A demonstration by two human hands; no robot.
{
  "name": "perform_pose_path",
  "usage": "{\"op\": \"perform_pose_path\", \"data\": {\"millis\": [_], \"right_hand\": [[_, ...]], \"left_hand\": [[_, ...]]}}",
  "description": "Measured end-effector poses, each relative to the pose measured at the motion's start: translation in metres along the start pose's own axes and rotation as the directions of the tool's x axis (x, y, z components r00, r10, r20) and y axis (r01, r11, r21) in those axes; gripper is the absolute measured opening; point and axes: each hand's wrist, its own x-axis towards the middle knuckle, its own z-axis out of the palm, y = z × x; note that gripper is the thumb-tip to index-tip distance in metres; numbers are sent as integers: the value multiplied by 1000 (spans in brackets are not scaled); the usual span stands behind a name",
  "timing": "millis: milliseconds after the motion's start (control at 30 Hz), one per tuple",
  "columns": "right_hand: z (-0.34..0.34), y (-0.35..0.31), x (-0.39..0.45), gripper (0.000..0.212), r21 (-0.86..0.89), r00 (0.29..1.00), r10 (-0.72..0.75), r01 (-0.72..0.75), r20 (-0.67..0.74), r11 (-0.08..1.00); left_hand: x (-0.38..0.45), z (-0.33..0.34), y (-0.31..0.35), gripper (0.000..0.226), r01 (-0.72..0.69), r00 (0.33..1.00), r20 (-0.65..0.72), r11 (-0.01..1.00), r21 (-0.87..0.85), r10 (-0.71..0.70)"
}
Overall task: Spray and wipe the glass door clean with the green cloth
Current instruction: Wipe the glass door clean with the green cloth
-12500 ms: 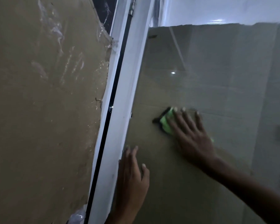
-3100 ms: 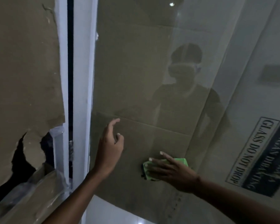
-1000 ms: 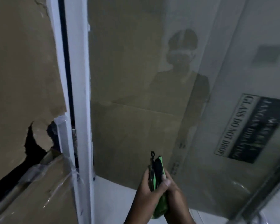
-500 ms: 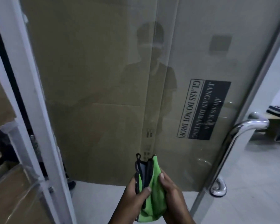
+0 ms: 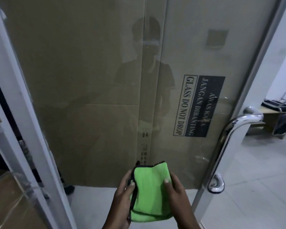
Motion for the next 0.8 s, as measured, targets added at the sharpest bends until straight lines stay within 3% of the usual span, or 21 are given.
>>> {"op": "perform_pose_path", "data": {"millis": [33,133,200,233,300,367,400,433,467,567,700,800], "right_hand": [[6,2,2,44,-138,999,-30,25,-37,990],[18,5,-3,74,-414,992,-114,123,46,902],[27,1,-6,82,-635,996,-87,67,1,770],[30,2,-6,82,-703,988,-150,80,-39,707],[30,0,-14,70,-761,976,-195,203,103,616],[39,1,-16,90,-773,935,-277,342,223,535],[43,4,-17,105,-726,932,-278,355,231,588],[45,2,-21,113,-692,949,-188,314,254,649],[45,2,-24,110,-647,949,-156,301,273,700],[44,-4,-30,64,-513,955,-177,278,239,812],[38,-4,-20,54,-447,985,-90,148,149,882],[33,-8,-13,51,-409,993,-94,117,76,905]], "left_hand": [[-2,2,2,39,-13,1000,11,1000,4,13],[-1,4,3,42,-24,1000,14,999,-24,25],[-1,4,3,42,-29,1000,3,999,-36,30],[-1,4,3,42,-35,999,3,998,-47,35],[-2,5,4,42,-40,999,8,997,-73,40],[-6,5,8,43,-28,999,30,995,-91,31],[-7,6,9,44,-16,999,47,995,-103,21],[-7,5,9,43,-4,998,62,994,-113,11],[-7,4,10,43,11,997,71,992,-123,-2],[-7,0,10,40,50,994,107,987,-155,-34],[-8,-3,12,40,95,981,178,987,-133,-70],[-2,-4,10,37,93,986,145,993,-72,-82]]}}
